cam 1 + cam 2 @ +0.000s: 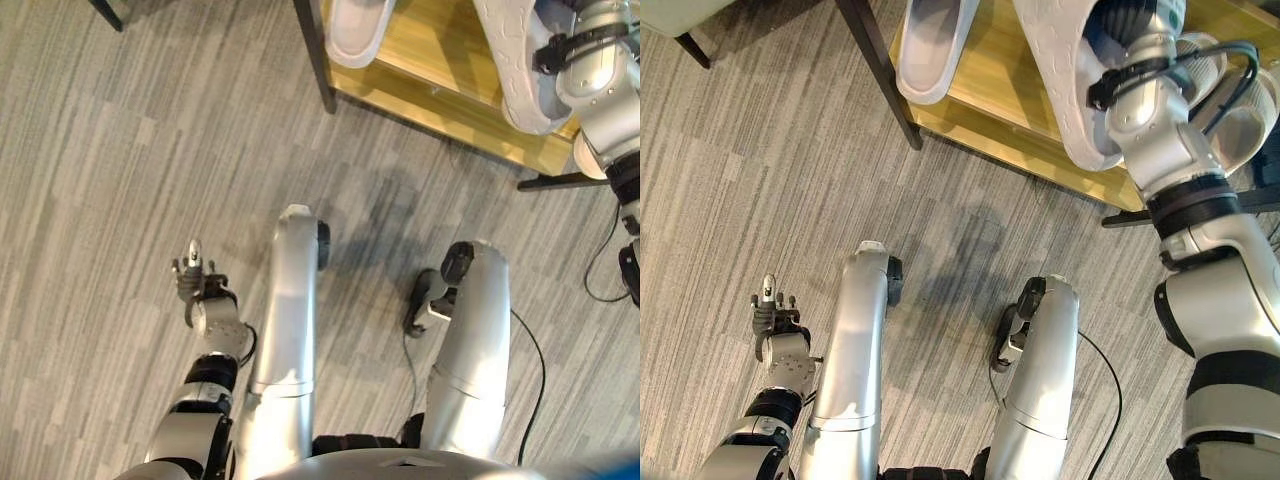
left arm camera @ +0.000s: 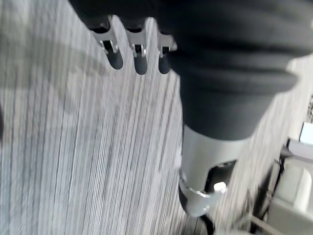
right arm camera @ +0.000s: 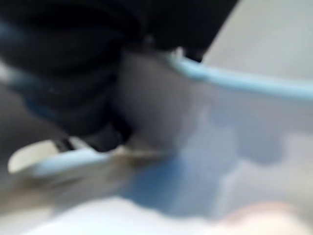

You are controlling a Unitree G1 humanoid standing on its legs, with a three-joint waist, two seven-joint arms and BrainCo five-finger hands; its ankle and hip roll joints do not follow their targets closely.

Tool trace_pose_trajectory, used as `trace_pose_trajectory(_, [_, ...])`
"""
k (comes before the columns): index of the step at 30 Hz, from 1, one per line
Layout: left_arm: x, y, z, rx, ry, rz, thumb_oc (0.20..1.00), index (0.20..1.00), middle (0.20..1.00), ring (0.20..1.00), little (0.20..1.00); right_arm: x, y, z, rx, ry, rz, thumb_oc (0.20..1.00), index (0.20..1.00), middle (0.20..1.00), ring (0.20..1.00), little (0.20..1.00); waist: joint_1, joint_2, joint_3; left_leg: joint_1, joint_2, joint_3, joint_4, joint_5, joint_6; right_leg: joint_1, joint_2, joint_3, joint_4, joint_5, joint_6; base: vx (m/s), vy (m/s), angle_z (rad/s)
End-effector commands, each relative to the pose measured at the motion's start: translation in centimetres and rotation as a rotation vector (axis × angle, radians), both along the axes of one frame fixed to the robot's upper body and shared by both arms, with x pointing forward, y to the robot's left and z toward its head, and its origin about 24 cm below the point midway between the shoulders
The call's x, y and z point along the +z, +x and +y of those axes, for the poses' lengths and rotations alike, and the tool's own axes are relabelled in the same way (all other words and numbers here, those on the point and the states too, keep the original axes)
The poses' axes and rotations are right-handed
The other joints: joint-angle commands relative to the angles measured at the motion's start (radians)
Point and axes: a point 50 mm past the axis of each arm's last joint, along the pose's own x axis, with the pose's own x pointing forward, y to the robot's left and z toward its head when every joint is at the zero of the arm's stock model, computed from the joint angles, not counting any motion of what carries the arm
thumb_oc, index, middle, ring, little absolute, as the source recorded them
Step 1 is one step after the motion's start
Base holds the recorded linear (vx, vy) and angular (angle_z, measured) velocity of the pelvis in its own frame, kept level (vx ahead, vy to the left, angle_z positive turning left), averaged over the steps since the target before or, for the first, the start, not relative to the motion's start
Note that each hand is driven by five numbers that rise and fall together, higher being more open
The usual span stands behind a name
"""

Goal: Arrange the slippers neatly on the shoe rack.

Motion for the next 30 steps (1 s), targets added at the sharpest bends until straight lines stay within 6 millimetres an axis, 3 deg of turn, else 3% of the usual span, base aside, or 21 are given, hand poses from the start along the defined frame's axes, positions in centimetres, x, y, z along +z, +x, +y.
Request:
trace_pose_trajectory(1, [-0.2, -0.3, 1.3, 0.034, 0.011, -0.001, 1.0, 1.0, 1.0, 1.0, 1.0, 2.9, 0.0, 1.7, 0.063, 0.104, -0.042, 0.2, 0.2, 0.2, 0.2, 0.2, 0.03, -0.007, 0.002, 0.033, 0.019, -0.071, 0.077, -0.118, 0.009, -0.016, 0.036, 0.115, -0.023, 0.13, -0.04, 0.07, 0.034, 0.06])
trace_pose_trajectory(4, [-0.6, -0.5, 1.6, 0.011, 0.032, 0.038, 1.0, 1.0, 1.0, 1.0, 1.0, 1.7, 1.7, 2.4, 0.08, 0.241, 0.061, 0.2, 0.2, 0.2, 0.2, 0.2, 0.037, 0.002, 0.002, 0.033, 0.023, -0.075, 0.109, -0.144, 0.007, -0.019, 0.036, 0.129, 0.015, 0.11, -0.048, 0.05, 0.034, 0.02])
trace_pose_trajectory(12, [-1.2, -0.9, 2.0, -0.015, 0.068, 0.086, 1.0, 1.0, 1.0, 1.0, 1.0, 0.2, 2.9, 2.6, 0.06, 0.365, 0.162, 0.2, 0.2, 0.2, 0.2, 0.2, 0.05, 0.01, 0.002, 0.033, 0.033, -0.084, 0.173, -0.2, 0.007, -0.022, 0.039, 0.152, 0.081, 0.085, -0.058, 0.05, 0.036, -0.02])
trace_pose_trajectory(14, [-0.7, -1.2, 1.0, -0.048, 0.099, 0.041, 1.0, 1.0, 1.0, 1.0, 1.0, -0.4, 2.9, 0.8, 0.001, 0.397, 0.18, 0.2, 0.2, 0.2, 0.2, 0.2, 0.059, 0.023, 0.002, 0.033, 0.03, -0.08, 0.194, -0.221, 0.008, -0.02, 0.034, 0.162, 0.102, 0.073, -0.063, 0.04, 0.023, -0.02])
trace_pose_trajectory(23, [-1.8, -2.8, 0.4, -0.103, 0.132, 0.078, 1.0, 1.0, 1.0, 1.0, 1.0, 0.1, 2.6, -0.5, -0.015, 0.463, 0.17, 0.2, 0.2, 0.2, 0.2, 0.2, 0.07, 0.044, 0.002, 0.033, 0.034, -0.068, 0.181, -0.229, 0.009, -0.017, 0.024, 0.166, 0.099, 0.071, -0.069, 0.03, 0.026, 0.01])
trace_pose_trajectory(24, [-1.8, -2.7, 0.2, -0.114, 0.134, 0.075, 1.0, 1.0, 1.0, 1.0, 1.0, 0.2, 2.6, -0.7, 0.003, 0.497, 0.161, 0.335, 0.335, 0.335, 0.335, 0.335, 0.071, 0.046, 0.002, 0.033, 0.036, -0.065, 0.179, -0.229, 0.009, -0.016, 0.022, 0.165, 0.097, 0.071, -0.068, 0.04, 0.04, 0.08])
trace_pose_trajectory(25, [-1.8, -2.6, -0.2, -0.135, 0.14, 0.066, 1.0, 1.0, 1.0, 1.0, 1.0, 0.4, 2.4, -1.0, 0.096, 0.626, 0.122, 1.0, 1.0, 1.0, 1.0, 1.0, 0.076, 0.052, 0.002, 0.033, 0.04, -0.058, 0.166, -0.223, 0.008, -0.015, 0.019, 0.165, 0.089, 0.076, -0.065, 0.03, 0.03, 0.1])
trace_pose_trajectory(26, [-1.8, -2.6, -0.2, -0.136, 0.141, 0.067, 1.0, 1.0, 1.0, 1.0, 1.0, 0.4, 2.4, -1.0, 0.097, 0.627, 0.122, 1.0, 1.0, 1.0, 1.0, 1.0, 0.076, 0.052, 0.002, 0.033, 0.039, -0.058, 0.166, -0.223, 0.009, -0.015, 0.018, 0.165, 0.089, 0.076, -0.065, 0.03, 0.025, 0.09])
trace_pose_trajectory(30, [-2.2, -3.0, -0.4, -0.13, 0.122, 0.059, 1.0, 1.0, 1.0, 1.0, 1.0, 0.8, 2.0, -1.6, 0.387, 1.032, 0.009, 1.0, 1.0, 1.0, 1.0, 1.0, 0.095, 0.062, 0.002, 0.033, 0.039, -0.062, 0.153, -0.219, 0.006, -0.007, 0.009, 0.16, 0.082, 0.078, -0.064, 0.03, -0.005, 0.03])
